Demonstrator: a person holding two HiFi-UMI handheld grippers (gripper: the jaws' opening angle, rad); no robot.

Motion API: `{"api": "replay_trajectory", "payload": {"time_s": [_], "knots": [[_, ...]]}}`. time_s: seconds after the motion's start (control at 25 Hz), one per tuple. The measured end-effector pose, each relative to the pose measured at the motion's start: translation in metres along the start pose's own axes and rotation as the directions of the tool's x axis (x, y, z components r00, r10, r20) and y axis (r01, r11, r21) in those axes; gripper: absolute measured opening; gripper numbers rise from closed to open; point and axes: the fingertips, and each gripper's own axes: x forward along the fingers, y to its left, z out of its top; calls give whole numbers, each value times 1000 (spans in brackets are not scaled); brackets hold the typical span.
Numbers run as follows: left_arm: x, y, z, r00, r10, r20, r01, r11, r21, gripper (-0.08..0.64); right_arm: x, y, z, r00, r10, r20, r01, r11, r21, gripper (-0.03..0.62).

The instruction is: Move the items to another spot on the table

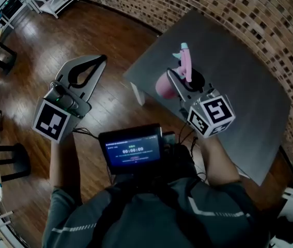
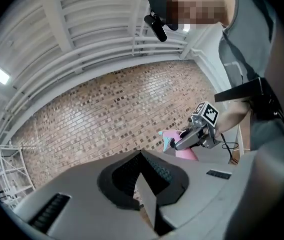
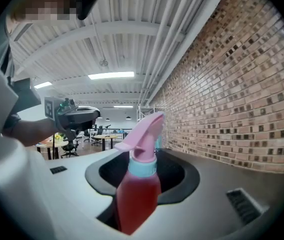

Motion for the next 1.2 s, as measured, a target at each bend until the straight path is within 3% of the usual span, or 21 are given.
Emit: {"api": "replay_trajectory", "payload": {"time_s": [0.2,0.48,0.72,1.0,1.2], "knots": [[15,16,-20,998,-52,22,52,999,-15,-3,25,-14,-6,998,-55,-31,55,998,-4,169],[52,37,-62,997,-78,-21,78,997,-21,-3,66,-55,-26,992,-113,-49,114,993,19,169],[96,47,-96,989,-127,-81,125,992,-31,-3,94,-102,-39,988,-145,-51,147,989,33,169],[168,60,-131,982,-161,-99,162,987,-2,-3,118,-172,-55,980,-198,-34,199,979,42,169],[213,58,-160,979,-174,-102,171,985,-36,-3,131,-216,-77,972,-232,-42,234,971,40,169]]}}
